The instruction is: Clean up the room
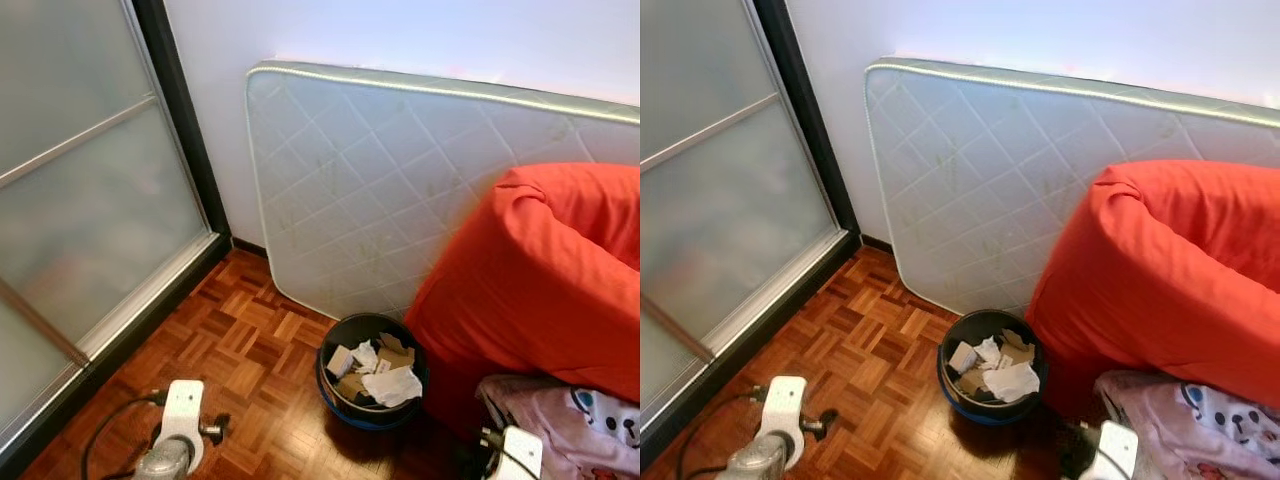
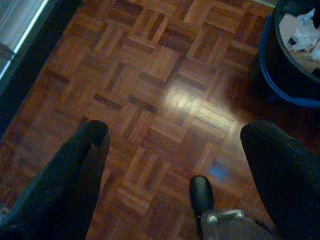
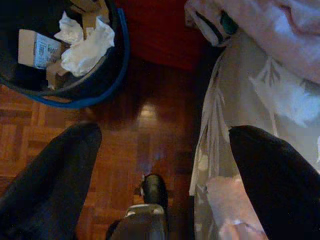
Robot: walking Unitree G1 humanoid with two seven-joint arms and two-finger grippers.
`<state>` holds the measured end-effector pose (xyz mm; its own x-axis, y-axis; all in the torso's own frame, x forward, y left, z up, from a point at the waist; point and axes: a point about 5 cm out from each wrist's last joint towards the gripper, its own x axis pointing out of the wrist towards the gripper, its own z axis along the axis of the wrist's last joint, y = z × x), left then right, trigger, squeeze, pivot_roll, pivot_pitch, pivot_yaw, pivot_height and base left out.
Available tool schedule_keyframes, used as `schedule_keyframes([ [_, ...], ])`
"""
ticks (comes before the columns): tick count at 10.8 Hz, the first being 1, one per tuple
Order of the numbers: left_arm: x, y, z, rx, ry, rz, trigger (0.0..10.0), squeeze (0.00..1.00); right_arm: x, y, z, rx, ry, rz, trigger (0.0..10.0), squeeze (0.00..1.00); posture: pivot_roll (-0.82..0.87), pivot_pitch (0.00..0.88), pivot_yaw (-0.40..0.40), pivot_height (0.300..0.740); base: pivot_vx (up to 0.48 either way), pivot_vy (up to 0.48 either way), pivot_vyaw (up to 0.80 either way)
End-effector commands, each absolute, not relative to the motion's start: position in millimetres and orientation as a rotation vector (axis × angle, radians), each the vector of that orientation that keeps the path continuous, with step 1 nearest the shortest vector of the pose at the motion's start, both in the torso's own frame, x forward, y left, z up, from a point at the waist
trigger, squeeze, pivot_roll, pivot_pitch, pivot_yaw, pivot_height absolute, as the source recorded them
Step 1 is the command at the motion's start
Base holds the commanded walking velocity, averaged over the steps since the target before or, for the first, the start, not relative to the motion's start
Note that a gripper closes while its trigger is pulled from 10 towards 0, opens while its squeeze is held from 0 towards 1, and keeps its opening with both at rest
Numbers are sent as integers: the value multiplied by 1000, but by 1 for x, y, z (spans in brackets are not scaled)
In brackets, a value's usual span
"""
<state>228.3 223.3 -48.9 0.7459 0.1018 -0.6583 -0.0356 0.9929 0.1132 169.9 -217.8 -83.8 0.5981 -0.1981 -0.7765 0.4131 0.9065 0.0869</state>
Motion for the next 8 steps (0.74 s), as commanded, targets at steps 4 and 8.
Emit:
schedule_keyframes([
  [4,208,235,-59,97,795,108,10000,0,178,-207,-82,317,839,-361,10000,0,116,11,48,740,0,0,0],
  [8,209,226,-61,51,784,122,10000,0,174,-203,-85,304,863,-346,10000,0,168,36,22,740,0,65,0],
])
